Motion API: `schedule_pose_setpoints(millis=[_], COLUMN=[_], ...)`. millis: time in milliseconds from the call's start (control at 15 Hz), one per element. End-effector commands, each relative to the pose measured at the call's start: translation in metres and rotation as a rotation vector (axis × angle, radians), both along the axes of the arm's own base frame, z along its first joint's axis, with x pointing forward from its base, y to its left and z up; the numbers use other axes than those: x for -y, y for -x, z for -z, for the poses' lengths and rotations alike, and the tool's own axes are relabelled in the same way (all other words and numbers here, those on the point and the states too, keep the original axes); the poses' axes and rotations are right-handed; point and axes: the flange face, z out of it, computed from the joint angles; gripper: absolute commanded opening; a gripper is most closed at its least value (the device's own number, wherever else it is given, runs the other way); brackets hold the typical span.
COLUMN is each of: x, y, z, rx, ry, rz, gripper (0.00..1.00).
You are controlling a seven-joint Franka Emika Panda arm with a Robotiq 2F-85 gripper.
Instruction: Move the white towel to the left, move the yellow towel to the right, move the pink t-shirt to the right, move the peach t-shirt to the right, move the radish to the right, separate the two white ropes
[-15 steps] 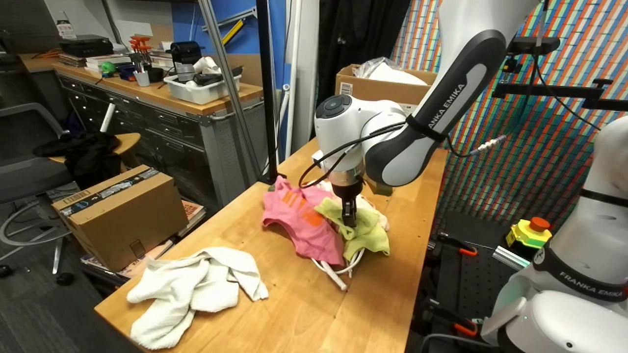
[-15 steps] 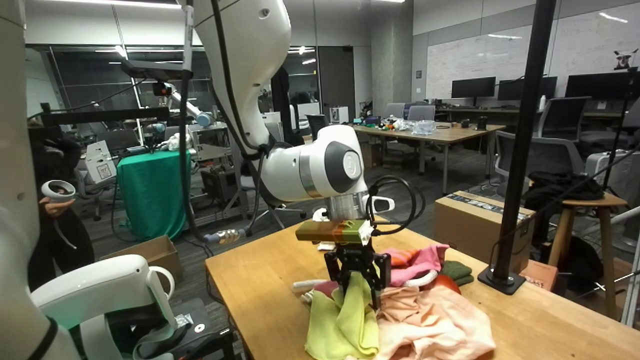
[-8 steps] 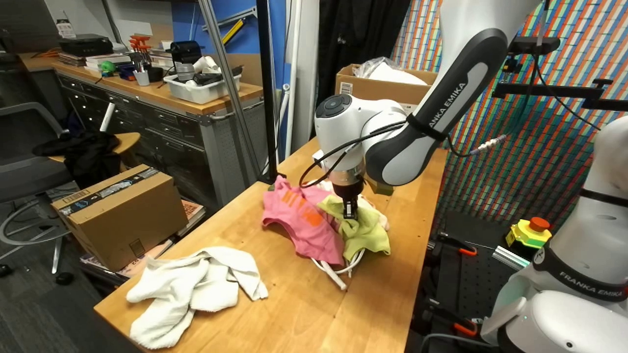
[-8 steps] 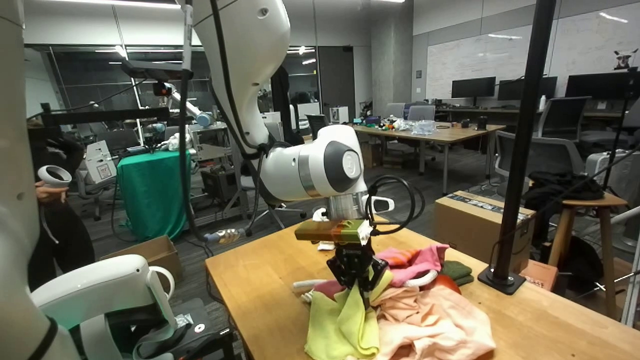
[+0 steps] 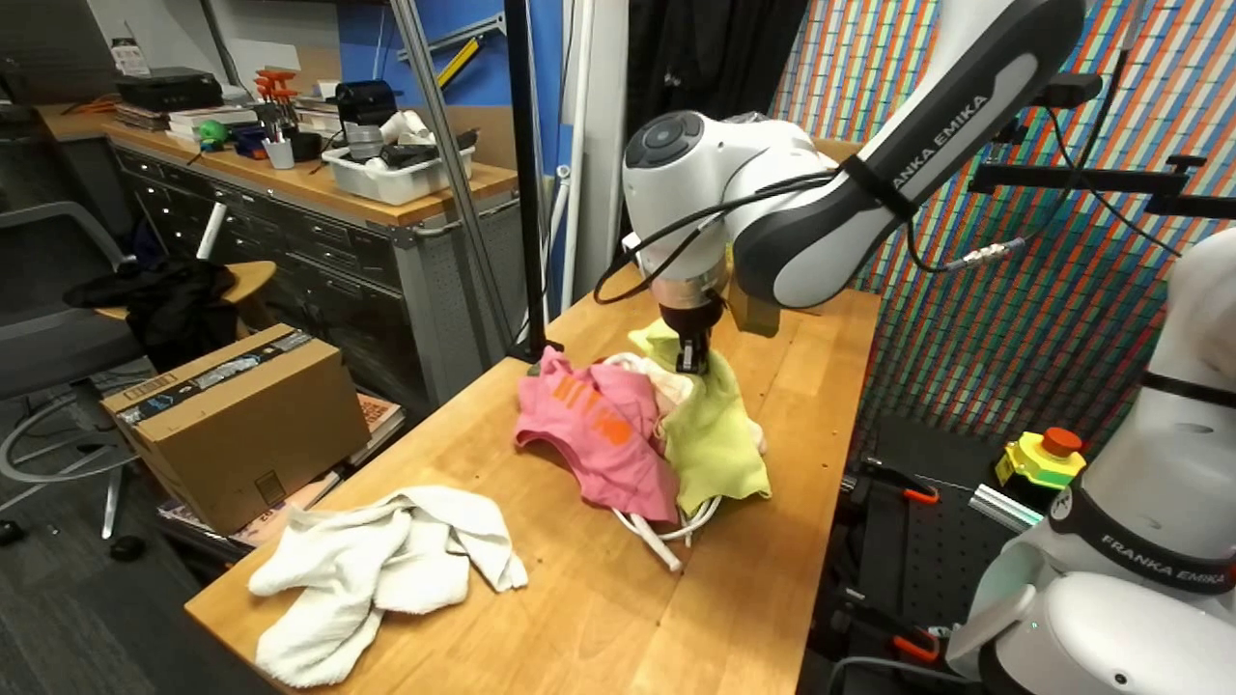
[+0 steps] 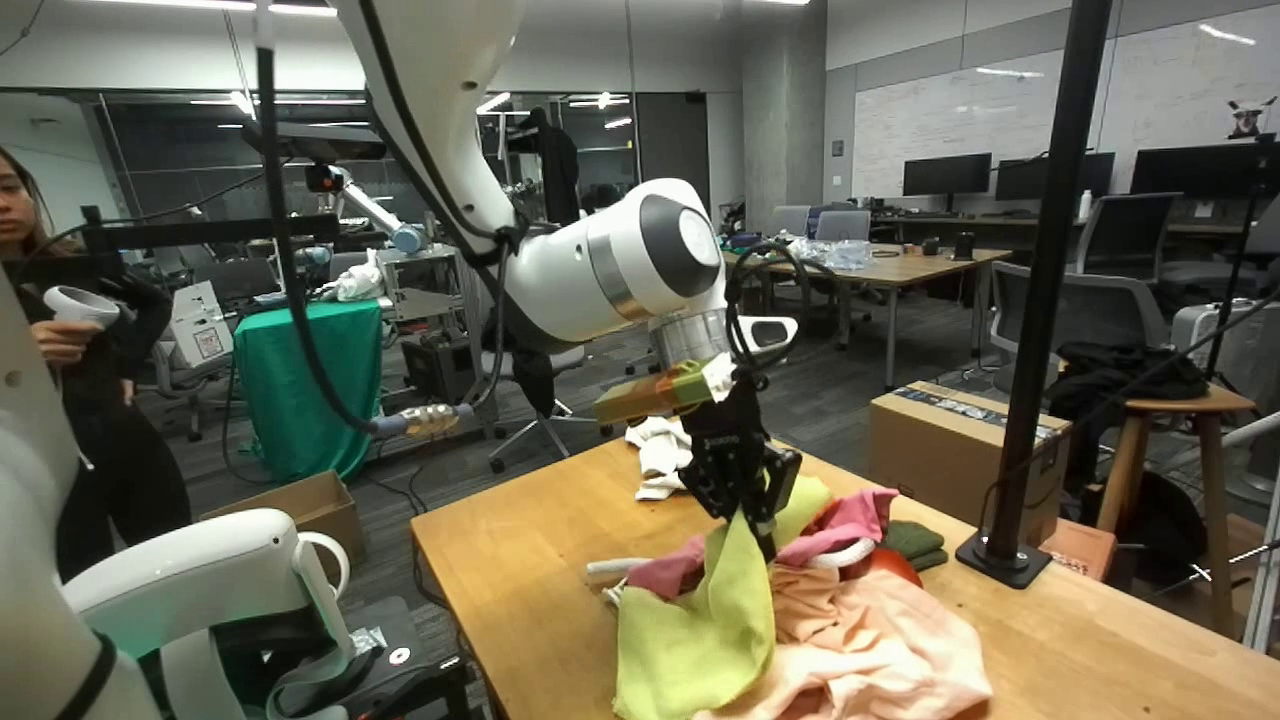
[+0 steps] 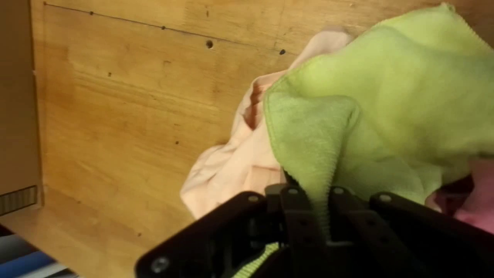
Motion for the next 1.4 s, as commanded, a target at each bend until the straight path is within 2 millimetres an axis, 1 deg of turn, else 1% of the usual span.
schedule_pose_setpoints(millis=[0, 200, 333, 533, 733, 1067, 1333], x=[0.012, 0.022, 0.029, 0.037, 0.046, 0.065, 0.089], y=[-0.006, -0.016, -0.023, -0.037, -0.053, -0.082, -0.110], z=[-0.057, -0.092, -0.111, -0.133, -0.150, -0.167, -0.164], rx=[0.170, 0.304, 0.392, 0.516, 0.628, 0.757, 0.796], ry=[0.061, 0.081, 0.099, 0.141, 0.200, 0.335, 0.420], rz=[0.090, 0.180, 0.235, 0.315, 0.397, 0.539, 0.664], gripper=[0.04, 0.04, 0.04, 0.04, 0.04, 0.04, 0.04])
